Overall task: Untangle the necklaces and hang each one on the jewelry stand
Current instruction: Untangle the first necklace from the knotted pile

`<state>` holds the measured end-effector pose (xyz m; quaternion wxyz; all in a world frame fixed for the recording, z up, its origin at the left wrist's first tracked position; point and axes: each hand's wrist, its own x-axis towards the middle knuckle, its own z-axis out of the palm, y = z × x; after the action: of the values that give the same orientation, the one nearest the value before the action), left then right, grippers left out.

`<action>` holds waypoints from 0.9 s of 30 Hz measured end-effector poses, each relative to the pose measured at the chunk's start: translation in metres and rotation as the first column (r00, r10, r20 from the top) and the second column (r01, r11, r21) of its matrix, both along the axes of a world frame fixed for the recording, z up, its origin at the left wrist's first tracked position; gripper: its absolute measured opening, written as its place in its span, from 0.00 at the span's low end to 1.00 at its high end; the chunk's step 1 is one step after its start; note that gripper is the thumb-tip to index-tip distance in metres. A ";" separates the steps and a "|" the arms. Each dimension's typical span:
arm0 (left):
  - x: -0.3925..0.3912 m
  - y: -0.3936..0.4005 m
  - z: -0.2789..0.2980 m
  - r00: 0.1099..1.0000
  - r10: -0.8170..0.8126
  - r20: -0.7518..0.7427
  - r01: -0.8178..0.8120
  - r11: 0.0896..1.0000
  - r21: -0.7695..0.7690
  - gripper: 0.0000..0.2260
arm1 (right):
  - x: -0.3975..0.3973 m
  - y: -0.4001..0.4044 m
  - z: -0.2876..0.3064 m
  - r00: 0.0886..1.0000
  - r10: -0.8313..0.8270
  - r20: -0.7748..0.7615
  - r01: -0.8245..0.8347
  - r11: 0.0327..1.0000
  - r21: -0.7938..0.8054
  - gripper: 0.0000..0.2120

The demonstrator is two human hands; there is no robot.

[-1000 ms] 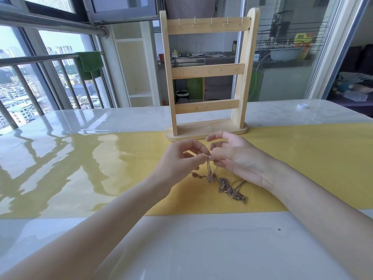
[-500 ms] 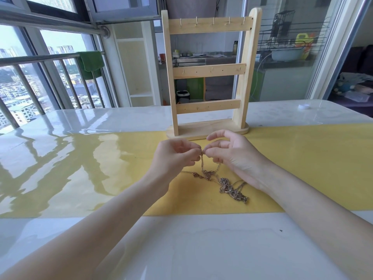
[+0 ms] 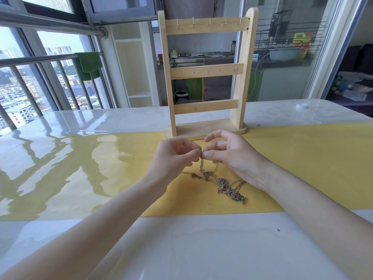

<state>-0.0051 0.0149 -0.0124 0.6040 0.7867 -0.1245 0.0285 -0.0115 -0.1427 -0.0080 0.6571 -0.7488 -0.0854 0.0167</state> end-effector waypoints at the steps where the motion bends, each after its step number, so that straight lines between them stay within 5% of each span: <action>1: 0.000 0.000 0.000 1.000 -0.001 0.009 0.001 1.000 0.011 0.05 | 0.000 0.000 0.000 1.000 0.007 -0.001 -0.007 1.000 -0.008 0.14; 15: 0.000 -0.004 -0.002 0.981 -0.022 0.194 -0.033 0.961 0.274 0.05 | -0.001 0.000 0.001 0.996 0.062 0.057 -0.059 0.997 -0.046 0.10; 24: 0.004 0.001 -0.002 1.000 -0.019 -0.003 0.019 0.994 0.111 0.06 | 0.001 -0.006 0.004 0.990 0.093 0.108 -0.071 0.978 -0.196 0.10; 27: -0.001 -0.002 -0.003 0.985 -0.002 0.175 -0.026 0.987 0.158 0.05 | 0.002 -0.002 0.004 0.984 0.096 0.149 -0.051 0.959 -0.280 0.09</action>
<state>-0.0064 0.0131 -0.0154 0.5257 0.8276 -0.1743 0.0909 -0.0096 -0.1449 -0.0041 0.5366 -0.8279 -0.1629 -0.0075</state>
